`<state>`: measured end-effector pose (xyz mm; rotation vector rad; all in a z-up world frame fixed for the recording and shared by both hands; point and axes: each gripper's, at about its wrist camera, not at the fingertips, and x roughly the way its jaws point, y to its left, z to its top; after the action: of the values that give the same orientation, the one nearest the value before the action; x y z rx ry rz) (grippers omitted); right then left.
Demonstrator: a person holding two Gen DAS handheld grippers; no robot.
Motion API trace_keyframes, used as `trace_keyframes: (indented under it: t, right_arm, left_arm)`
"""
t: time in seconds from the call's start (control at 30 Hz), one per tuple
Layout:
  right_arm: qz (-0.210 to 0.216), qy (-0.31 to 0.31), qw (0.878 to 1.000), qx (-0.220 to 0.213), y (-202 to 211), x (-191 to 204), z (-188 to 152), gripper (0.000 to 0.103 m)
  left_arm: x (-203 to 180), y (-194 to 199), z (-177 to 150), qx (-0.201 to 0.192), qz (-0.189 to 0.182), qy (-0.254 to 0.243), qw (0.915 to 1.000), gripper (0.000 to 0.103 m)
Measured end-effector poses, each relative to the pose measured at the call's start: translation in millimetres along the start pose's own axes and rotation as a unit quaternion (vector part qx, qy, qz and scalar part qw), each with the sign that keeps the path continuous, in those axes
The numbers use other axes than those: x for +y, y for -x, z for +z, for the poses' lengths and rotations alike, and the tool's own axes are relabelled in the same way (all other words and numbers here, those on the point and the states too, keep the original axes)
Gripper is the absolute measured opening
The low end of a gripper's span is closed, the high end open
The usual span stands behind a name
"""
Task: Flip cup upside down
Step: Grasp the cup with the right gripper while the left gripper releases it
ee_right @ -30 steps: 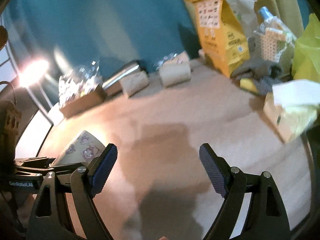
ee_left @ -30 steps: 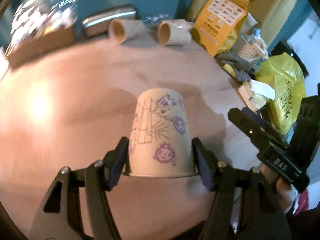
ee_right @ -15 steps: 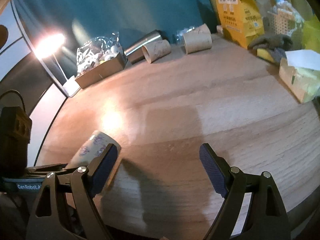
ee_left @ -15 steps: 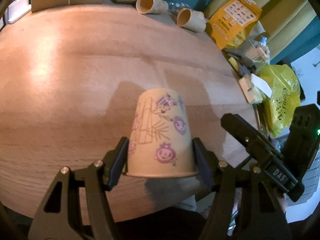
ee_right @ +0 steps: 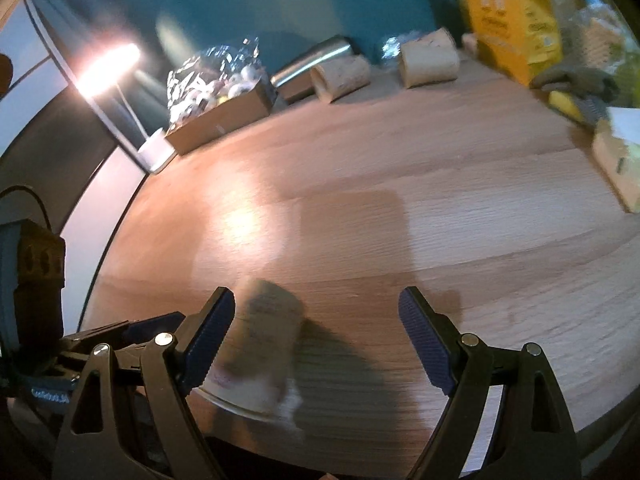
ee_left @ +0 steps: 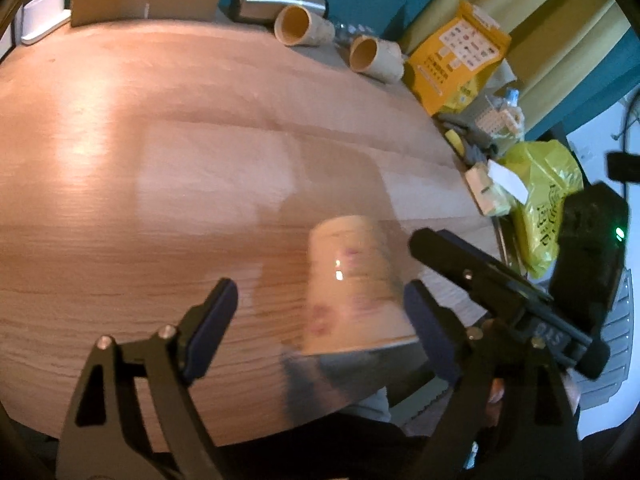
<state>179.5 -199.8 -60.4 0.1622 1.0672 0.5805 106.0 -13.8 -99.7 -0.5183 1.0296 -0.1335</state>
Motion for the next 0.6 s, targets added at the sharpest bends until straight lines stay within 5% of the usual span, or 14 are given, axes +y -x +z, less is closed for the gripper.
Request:
trace_keyframes:
  t: [0.33, 0.47, 0.6]
  right_arm:
    - [-0.007, 0.009, 0.996, 0.094, -41.5, 20.4, 14.4, 0.086]
    - [-0.027, 0.029, 0.992, 0.119, -50.5, 24.5, 17.5, 0.064]
    - [-0.040, 0.057, 0.989, 0.133, -54.1, 29.5, 21.0, 0.062]
  left_arm:
    - [33.7, 18.9, -5.0, -0.022, 0.005, -0.002, 0.9997, 0.086]
    - [44.0, 20.0, -7.2, -0.022, 0.004, -0.001, 0.9997, 0.086]
    - [52.5, 19.2, -9.0, -0.018, -0.002, 0.004, 0.9998, 0.086]
